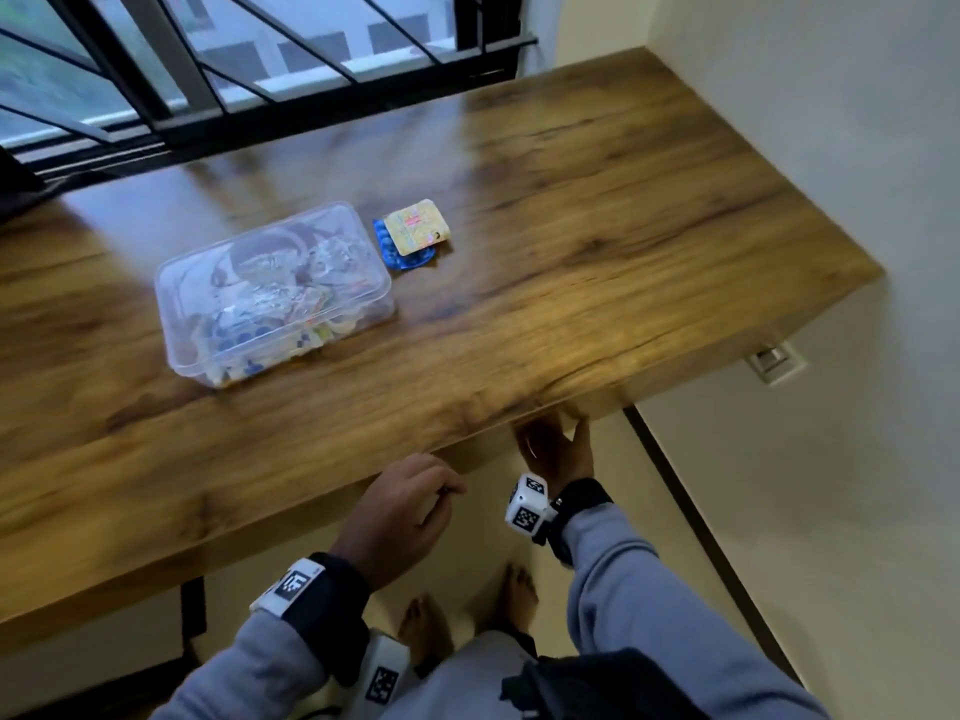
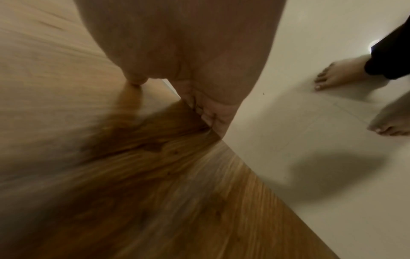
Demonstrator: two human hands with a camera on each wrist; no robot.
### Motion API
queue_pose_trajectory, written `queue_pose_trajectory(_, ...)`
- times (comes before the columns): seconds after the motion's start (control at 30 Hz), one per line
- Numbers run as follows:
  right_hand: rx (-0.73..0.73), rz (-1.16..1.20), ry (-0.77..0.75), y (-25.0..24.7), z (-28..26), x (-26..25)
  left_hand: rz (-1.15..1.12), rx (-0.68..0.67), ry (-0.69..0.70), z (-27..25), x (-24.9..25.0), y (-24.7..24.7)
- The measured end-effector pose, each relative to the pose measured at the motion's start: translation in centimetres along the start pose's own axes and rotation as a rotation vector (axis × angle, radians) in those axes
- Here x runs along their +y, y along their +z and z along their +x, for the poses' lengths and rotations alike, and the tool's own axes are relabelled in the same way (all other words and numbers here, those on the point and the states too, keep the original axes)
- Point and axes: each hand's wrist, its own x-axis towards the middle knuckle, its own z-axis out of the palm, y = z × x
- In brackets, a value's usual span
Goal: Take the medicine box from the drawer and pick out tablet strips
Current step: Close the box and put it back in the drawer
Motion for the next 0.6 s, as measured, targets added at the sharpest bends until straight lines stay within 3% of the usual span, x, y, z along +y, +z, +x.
queue_pose_trajectory(0.27, 0.189, -0.199, -0.239, -4.1, -5.8, 1.7, -0.065, -0.07, 0.073, -1.8, -2.2, -3.2)
queue_pose_trajectory(0.4, 0.374, -0.422, -0.542, -4.7, -10.9, 1.7, -0.086, -0.029, 0.126, -2.1, -3.6, -5.6)
queue_pose_trajectory(0.5, 0.488, -0.478, -0.783, -4.5, -14.8, 1.7, -0.1, 0.097, 0.1, -2.1, -5.3, -8.0)
queue_pose_trajectory(0.6, 0.56, -0.521, -0.927, -3.3, -17.4, 1.6, -0.042, 0.336, 0.018, -2.1, -7.1, -10.7)
